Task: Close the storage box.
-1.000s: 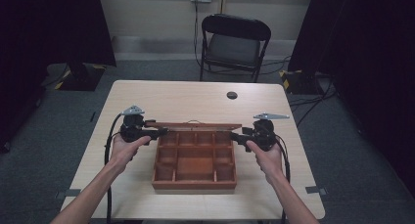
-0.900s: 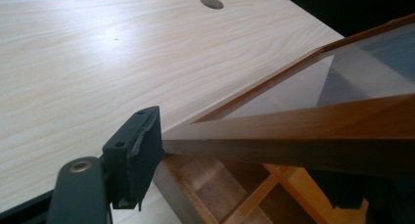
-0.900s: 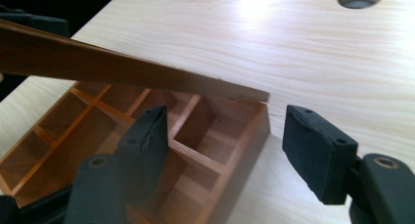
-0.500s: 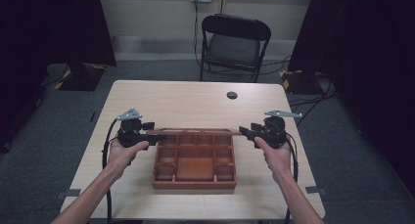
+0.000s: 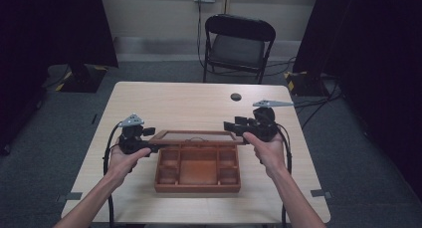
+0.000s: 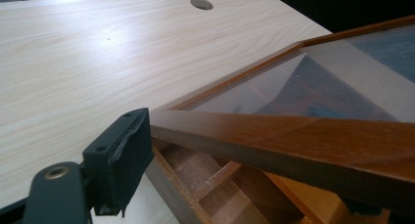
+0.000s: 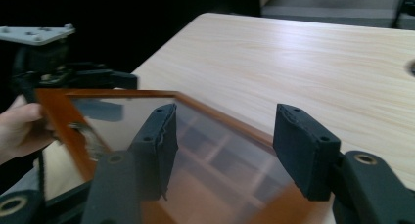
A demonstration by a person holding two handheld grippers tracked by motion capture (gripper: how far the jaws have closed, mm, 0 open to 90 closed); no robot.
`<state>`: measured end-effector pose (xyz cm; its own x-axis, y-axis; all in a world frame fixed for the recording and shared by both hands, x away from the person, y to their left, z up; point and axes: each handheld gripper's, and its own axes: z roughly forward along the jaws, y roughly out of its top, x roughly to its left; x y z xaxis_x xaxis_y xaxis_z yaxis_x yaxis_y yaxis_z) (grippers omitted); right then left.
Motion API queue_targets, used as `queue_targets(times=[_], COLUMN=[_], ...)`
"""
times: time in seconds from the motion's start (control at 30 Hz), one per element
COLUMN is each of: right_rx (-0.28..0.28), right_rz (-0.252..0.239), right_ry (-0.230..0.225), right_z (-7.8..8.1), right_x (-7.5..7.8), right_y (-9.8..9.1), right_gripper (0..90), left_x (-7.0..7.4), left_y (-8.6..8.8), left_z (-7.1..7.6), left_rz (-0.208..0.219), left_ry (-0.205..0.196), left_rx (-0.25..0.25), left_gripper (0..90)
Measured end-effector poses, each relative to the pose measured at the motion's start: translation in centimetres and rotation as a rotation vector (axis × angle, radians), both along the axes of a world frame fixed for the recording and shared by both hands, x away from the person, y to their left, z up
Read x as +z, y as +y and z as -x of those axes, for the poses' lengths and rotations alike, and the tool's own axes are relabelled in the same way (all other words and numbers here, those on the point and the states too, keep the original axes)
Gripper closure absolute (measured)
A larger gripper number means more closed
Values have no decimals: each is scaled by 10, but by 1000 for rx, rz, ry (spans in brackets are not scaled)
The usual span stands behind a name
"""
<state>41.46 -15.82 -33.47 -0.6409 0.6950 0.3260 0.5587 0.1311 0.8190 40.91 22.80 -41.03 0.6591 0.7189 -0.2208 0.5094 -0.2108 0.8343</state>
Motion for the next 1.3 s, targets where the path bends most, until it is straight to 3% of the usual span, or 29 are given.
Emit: queue_targets(times=[0.2, 0.37, 0.6, 0.97, 1.13, 1.3], right_rx=[134, 208, 294, 345, 366, 394], right_rz=[15, 26, 27, 36, 18, -1], right_ry=[3, 17, 49, 81, 112, 132], right_z=[9, 18, 16, 14, 12, 11], right_x=[5, 8, 0, -5, -9, -11], right_y=[32, 51, 67, 73, 74, 74], right_gripper=[454, 544, 652, 686, 701, 783], left_x=[-3, -5, -6, -10, -13, -13], left_y=[0, 0, -1, -1, 0, 1], left_z=[5, 6, 7, 8, 7, 7], left_rz=[-10, -10, -26, -28, -21, -37], left_ry=[-14, -11, -16, -2, 9, 7], left_rx=[2, -9, -17, -16, -11, -12], left_gripper=[176, 175, 177, 186, 186, 186])
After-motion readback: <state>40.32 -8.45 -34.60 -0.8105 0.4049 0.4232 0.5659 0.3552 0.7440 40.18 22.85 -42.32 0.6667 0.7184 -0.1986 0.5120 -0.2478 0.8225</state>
